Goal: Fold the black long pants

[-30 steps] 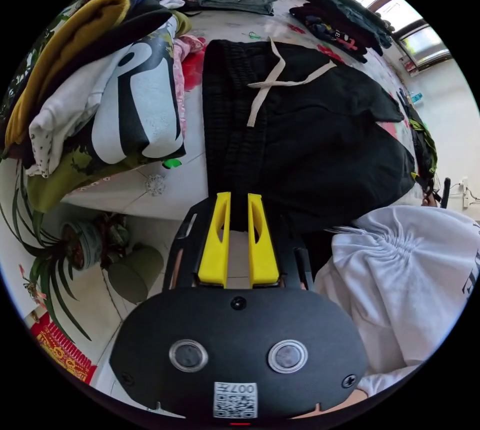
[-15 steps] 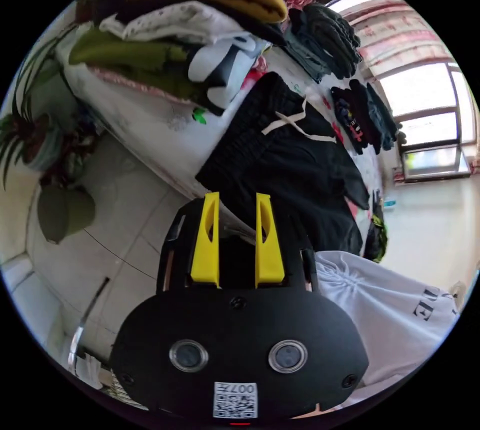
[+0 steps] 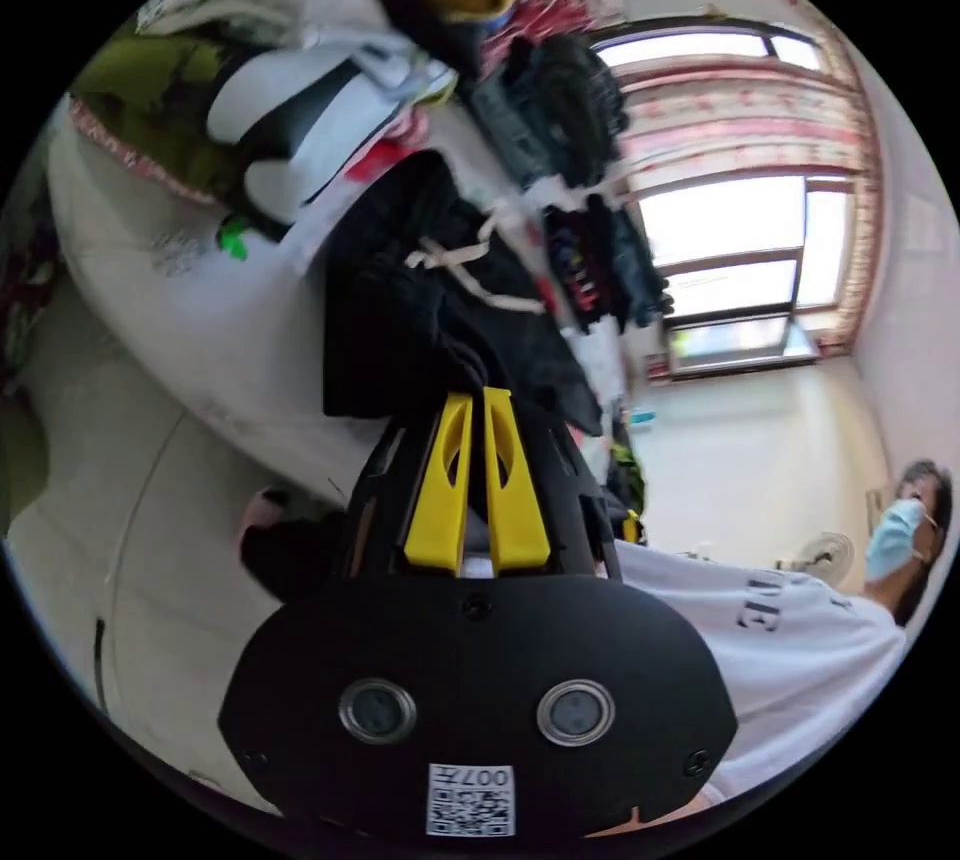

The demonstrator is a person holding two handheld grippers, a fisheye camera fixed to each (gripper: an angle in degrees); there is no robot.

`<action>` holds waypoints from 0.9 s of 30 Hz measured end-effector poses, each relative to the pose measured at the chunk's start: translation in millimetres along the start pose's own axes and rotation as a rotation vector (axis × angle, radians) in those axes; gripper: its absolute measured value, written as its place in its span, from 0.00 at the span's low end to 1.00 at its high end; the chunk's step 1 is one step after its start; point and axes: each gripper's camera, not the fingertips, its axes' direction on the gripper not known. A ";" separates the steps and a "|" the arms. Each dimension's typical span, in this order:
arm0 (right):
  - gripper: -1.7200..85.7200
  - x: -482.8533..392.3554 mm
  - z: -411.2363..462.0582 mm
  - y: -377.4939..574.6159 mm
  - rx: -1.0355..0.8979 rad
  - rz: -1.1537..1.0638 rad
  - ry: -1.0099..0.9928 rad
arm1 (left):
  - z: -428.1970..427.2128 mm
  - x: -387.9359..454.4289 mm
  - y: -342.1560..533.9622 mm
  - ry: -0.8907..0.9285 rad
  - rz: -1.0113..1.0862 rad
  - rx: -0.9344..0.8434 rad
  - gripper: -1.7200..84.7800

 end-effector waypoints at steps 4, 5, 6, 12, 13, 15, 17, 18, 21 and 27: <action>0.02 -36.1 -16.0 -22.6 0.090 -0.113 -0.118 | -24.2 17.1 -9.9 0.196 0.114 0.148 0.01; 0.02 -39.4 -16.3 -29.4 0.102 -0.120 -0.146 | -25.1 17.9 -12.1 0.209 0.119 0.160 0.01; 0.02 -40.5 -13.6 -34.6 0.097 -0.125 -0.136 | -24.8 18.2 -15.8 0.222 0.119 0.178 0.01; 0.02 -35.9 20.1 -45.2 0.016 -0.099 0.107 | -1.7 12.2 -20.8 0.170 0.009 0.178 0.01; 0.02 -36.2 24.9 -47.9 0.013 -0.097 0.116 | 5.9 15.5 -26.6 0.148 -0.002 0.164 0.01; 0.02 -40.8 47.4 -66.0 0.013 -0.098 0.138 | 18.5 22.7 -40.9 0.144 -0.011 0.160 0.01; 0.02 -48.3 76.0 -89.6 -0.013 -0.111 0.198 | 35.0 31.6 -62.8 0.157 -0.028 0.158 0.01; 0.03 -56.2 102.1 -108.3 -0.040 -0.142 0.252 | 48.9 41.0 -81.6 0.147 -0.013 0.158 0.01; 0.04 -75.0 192.4 -158.5 -0.115 -0.255 0.368 | 100.4 62.4 -140.3 0.067 -0.009 0.141 0.01; 0.09 -50.4 381.5 -202.2 -0.360 -0.355 0.682 | 232.6 75.7 -228.3 -0.293 -0.156 0.154 0.07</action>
